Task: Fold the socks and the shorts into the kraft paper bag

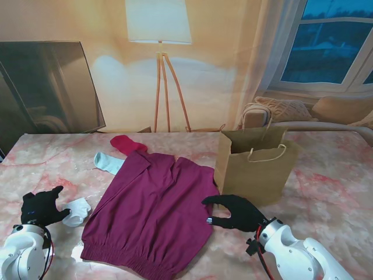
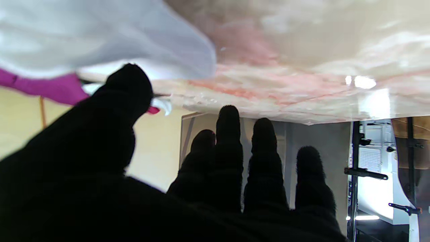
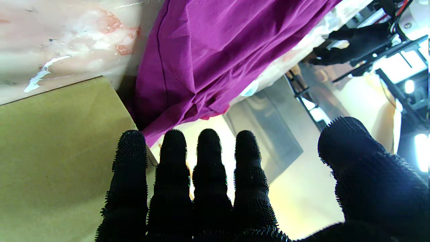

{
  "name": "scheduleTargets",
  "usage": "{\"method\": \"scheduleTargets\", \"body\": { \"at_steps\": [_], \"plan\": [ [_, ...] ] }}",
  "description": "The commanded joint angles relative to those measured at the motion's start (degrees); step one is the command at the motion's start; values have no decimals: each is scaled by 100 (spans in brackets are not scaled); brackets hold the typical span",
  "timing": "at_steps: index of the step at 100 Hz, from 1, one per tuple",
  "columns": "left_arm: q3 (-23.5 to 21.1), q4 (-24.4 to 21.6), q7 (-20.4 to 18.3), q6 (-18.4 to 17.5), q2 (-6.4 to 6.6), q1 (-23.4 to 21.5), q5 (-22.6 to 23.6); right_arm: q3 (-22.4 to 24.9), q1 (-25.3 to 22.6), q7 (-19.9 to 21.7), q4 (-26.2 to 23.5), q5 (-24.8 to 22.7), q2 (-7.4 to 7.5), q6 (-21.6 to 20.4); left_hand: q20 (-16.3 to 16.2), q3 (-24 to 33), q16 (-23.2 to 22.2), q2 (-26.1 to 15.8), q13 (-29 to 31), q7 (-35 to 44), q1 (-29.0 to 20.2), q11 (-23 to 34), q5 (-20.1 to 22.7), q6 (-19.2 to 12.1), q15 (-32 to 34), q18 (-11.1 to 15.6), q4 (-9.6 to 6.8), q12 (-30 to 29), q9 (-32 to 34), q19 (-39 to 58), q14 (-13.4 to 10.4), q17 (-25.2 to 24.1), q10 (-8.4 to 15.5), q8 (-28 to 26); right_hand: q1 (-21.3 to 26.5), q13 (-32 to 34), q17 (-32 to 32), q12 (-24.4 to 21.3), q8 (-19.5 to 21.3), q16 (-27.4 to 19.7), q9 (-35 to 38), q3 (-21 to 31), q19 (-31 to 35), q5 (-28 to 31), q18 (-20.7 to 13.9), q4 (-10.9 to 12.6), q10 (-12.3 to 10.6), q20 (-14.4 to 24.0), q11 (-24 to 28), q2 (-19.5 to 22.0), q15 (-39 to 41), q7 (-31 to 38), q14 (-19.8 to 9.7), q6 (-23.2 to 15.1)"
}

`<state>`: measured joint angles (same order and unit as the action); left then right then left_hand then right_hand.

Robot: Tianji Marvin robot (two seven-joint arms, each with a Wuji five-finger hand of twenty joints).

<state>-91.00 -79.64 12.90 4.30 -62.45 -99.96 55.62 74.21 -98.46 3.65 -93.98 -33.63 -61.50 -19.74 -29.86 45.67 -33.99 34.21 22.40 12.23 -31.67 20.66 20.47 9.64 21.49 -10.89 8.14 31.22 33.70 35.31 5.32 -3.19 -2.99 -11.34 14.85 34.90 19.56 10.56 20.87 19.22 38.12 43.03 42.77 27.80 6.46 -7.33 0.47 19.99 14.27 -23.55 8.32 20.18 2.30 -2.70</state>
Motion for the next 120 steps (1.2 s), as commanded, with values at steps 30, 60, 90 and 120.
{"method": "scheduleTargets", "body": {
  "at_steps": [30, 60, 90, 120],
  "plan": [
    [198, 23, -565, 440, 94, 92, 26, -48, -12, 7, 24, 10, -17, -13, -278, -113, -1717, 108, -537, 891, 109, 1017, 549, -417, 970, 252, -38, 2007, -181, 121, 188, -43, 121, -1248, -95, 86, -11, 32, 35, 68, 73, -142, 184, 64, 26, 244, -176, 195, 86, 141, 119, 84, -23, -158],
    [175, 26, -712, 347, 116, 79, 24, -32, -22, 15, 5, 0, -15, -15, -304, -618, -803, 362, -627, 4938, -739, -271, 1510, -2178, 288, 356, 356, 356, -66, 179, 79, -32, 93, -4434, -97, 89, -22, 33, 34, 73, 74, -137, 190, 72, 28, 245, -166, 203, 87, 139, 120, 86, -11, -158],
    [15, -167, -328, 1, -31, -74, -615, -82, 7, 78, -26, -11, -3, 40, -354, 163, -131, 335, 1535, 5510, -1198, -581, 2019, -2725, 442, 407, 118, -360, 2777, 1069, -313, 301, 452, -5341, -90, 101, -8, 37, 37, 79, 78, -141, 196, 81, 6, 245, -165, 206, 95, 144, 126, 97, -8, -155],
    [-101, -803, 352, -270, -182, -297, -747, -144, 72, -12, -111, -64, -23, 140, -397, 159, -502, 499, 2378, 5642, -1492, -938, 2146, -2747, 1102, 281, 42, 913, 4085, 1460, -323, 750, 679, -5626, -66, 207, 83, 59, 31, 93, 96, -51, 202, 93, -95, 248, -137, 180, 141, 47, 168, 101, -18, -98]
  ]
}}
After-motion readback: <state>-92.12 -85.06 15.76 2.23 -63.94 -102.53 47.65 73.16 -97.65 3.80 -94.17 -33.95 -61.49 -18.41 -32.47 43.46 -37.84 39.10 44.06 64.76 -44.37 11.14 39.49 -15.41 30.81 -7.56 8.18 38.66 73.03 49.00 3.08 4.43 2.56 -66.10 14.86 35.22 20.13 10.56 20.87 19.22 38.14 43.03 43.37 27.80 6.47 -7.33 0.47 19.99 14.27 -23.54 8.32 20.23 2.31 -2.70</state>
